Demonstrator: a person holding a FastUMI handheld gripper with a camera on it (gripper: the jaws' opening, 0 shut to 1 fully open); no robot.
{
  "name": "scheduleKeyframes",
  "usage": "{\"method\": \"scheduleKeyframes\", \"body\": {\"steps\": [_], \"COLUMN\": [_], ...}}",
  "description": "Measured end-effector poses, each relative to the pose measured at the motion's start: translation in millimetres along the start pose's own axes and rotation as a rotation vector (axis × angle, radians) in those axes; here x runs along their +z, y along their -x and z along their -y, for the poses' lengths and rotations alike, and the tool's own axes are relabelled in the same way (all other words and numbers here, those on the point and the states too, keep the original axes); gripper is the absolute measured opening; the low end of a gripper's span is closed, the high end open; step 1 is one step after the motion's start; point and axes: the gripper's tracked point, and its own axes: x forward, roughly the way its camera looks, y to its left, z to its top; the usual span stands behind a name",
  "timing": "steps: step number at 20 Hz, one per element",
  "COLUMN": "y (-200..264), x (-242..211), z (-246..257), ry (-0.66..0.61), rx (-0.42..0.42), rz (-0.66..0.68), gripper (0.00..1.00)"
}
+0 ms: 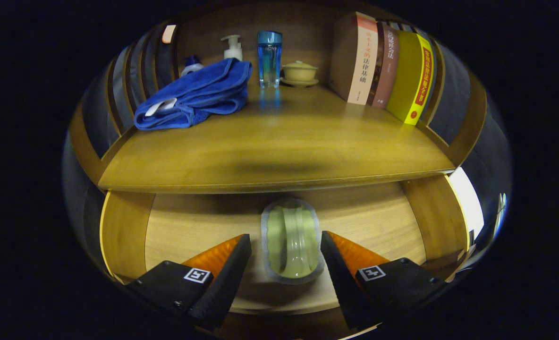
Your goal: Pull open the drawer, take out the items inside it, and place them on the countertop above the cabinet.
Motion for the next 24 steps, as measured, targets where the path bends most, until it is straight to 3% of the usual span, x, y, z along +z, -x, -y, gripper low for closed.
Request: {"method": "scheduleKeyframes", "body": {"steps": [4, 8, 14, 19, 24], "y": [-4, -7, -19, -11, 12], "x": [-10, -10, -21, -14, -13], "z": [-3, -11, -12, -3, 5], "ry": [0.021, 0.077, 0.116, 0.090, 0.053], "rx": [0.007, 0.036, 0.052, 0.062, 0.085], "rz": [-0.066, -0.116, -0.193, -0.167, -0.132], "gripper": [0.96, 0.87, 0.86, 0.30, 0.25]}}
